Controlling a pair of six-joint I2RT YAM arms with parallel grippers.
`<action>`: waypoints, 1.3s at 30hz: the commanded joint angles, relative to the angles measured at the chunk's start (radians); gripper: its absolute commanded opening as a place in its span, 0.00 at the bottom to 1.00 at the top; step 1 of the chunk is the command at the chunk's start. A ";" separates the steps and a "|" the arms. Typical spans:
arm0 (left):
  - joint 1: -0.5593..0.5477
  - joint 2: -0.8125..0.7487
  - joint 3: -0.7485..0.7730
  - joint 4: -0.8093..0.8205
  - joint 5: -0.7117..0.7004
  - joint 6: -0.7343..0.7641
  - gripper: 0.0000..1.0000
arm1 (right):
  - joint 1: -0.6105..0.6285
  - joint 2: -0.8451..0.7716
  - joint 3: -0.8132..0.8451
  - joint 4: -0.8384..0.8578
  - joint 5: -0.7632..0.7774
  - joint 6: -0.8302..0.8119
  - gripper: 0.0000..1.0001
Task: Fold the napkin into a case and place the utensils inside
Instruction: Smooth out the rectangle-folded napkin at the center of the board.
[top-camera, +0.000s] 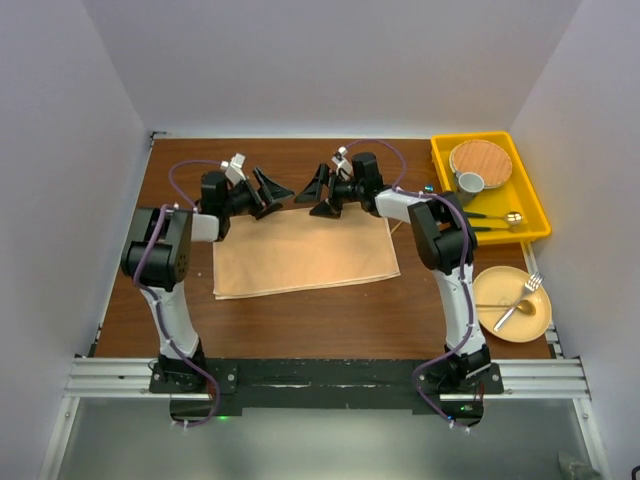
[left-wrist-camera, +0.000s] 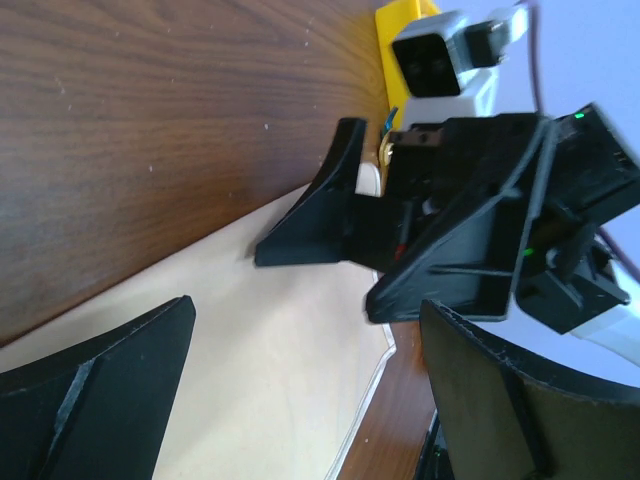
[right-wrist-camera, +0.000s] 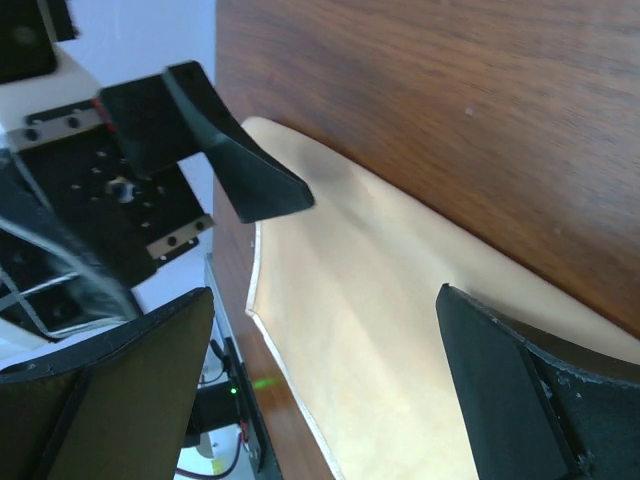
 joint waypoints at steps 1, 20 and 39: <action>0.001 0.048 0.031 0.172 0.040 -0.090 1.00 | 0.004 0.006 0.007 0.061 -0.014 0.029 0.98; 0.199 0.136 -0.139 0.406 0.123 -0.282 1.00 | -0.034 0.084 -0.022 -0.134 0.056 -0.085 0.98; 0.291 -0.071 -0.102 0.303 0.263 -0.146 1.00 | 0.018 0.006 0.027 -0.077 -0.013 -0.105 0.98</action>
